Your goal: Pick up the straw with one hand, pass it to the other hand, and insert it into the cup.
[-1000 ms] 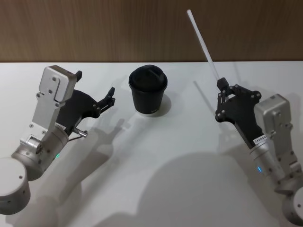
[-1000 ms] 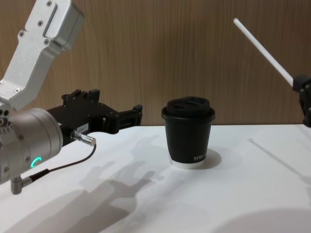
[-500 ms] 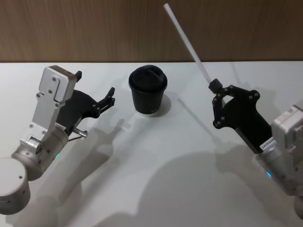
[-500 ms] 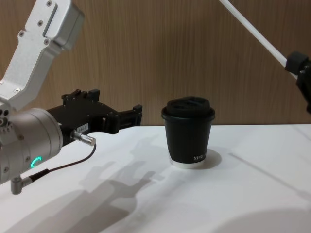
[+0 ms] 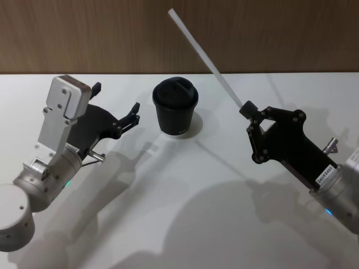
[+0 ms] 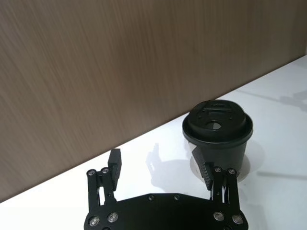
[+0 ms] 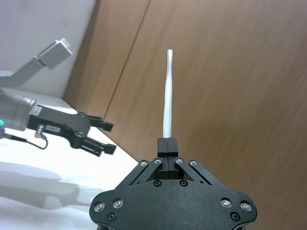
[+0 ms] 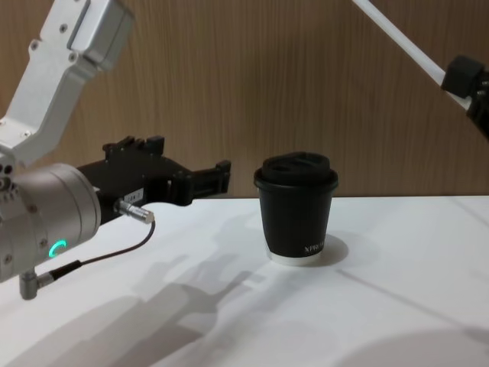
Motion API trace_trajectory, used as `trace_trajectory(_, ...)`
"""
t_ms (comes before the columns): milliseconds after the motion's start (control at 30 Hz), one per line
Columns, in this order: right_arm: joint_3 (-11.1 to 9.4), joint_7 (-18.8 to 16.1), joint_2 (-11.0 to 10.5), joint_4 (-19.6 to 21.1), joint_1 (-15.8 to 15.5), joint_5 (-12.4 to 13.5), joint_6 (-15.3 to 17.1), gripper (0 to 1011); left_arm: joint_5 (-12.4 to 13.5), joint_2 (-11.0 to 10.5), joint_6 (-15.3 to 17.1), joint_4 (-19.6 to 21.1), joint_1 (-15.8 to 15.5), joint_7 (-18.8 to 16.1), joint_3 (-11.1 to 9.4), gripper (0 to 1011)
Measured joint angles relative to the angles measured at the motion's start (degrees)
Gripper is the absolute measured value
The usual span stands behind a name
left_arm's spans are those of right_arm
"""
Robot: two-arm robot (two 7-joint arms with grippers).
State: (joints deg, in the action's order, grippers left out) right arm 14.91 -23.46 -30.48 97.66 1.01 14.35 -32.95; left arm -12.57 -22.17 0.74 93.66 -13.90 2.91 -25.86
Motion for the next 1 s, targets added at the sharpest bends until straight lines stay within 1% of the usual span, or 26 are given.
trace_trajectory(100,0.13,-1.4,-0.62,0.16,0.06,1.1,-0.75,0,-0.95,-0.22,-0.1,0.41,-0.26,1.58,0.16,1003)
trace_trajectory(133,0.13,-1.4,-0.62,0.16,0.06,1.1,-0.75,0,-0.95,-0.22,-0.1,0.41,-0.26,1.58,0.16,1003)
trace_trajectory(200,0.21,-2.24,-0.99,0.25,0.1,1.75,-1.21,0,-2.11,-0.41,-0.23,0.84,-0.52,3.29,0.39,1003)
trace_trajectory(300,0.25,-2.73,-1.22,0.31,0.12,2.16,-1.53,0,-3.33,-0.54,-0.3,1.23,-0.76,4.87,0.64,1003)
trace_trajectory(433,0.32,-3.39,-1.53,0.39,0.14,2.69,-1.94,0,-5.64,-0.71,-0.32,1.86,-1.12,7.59,1.14,1003)
trace_trajectory(533,0.35,-3.78,-1.68,0.42,0.15,2.97,-2.11,0,-8.23,-0.84,-0.24,2.61,-1.49,10.48,1.75,1003)
trace_trajectory(567,0.37,-3.97,-1.77,0.44,0.16,3.1,-2.24,0,-8.85,-0.87,-0.18,2.77,-1.55,10.93,1.88,1003)
trace_trajectory(600,0.38,-4.15,-1.83,0.45,0.16,3.19,-2.32,0,-9.97,-0.92,-0.04,3.11,-1.7,12.3,2.14,1003)
trace_trajectory(667,0.38,-4.2,-1.85,0.46,0.17,3.23,-2.35,0,-10.46,-0.94,0.02,3.24,-1.74,12.8,2.24,1003)
trace_trajectory(733,0.4,-4.43,-1.98,0.47,0.18,3.43,-2.46,0,-12.76,-1.12,0.39,4.01,-2.03,15.03,2.79,1003)
trace_trajectory(867,0.42,-4.61,-2.04,0.49,0.19,3.58,-2.54,0,-15.11,-1.31,0.82,4.75,-2.26,17.16,3.31,1003)
trace_trajectory(933,0.44,-4.7,-2.11,0.5,0.2,3.65,-2.64,0,-17.76,-1.54,1.4,5.52,-2.47,19.43,3.82,1003)
trace_trajectory(967,0.44,-4.75,-2.14,0.51,0.21,3.69,-2.68,0,-18.46,-1.59,1.55,5.71,-2.52,19.98,3.94,1003)
trace_trajectory(1000,0.44,-4.75,-2.14,0.51,0.21,3.69,-2.68,0,-18.46,-1.59,1.55,5.71,-2.52,19.98,3.94,1003)
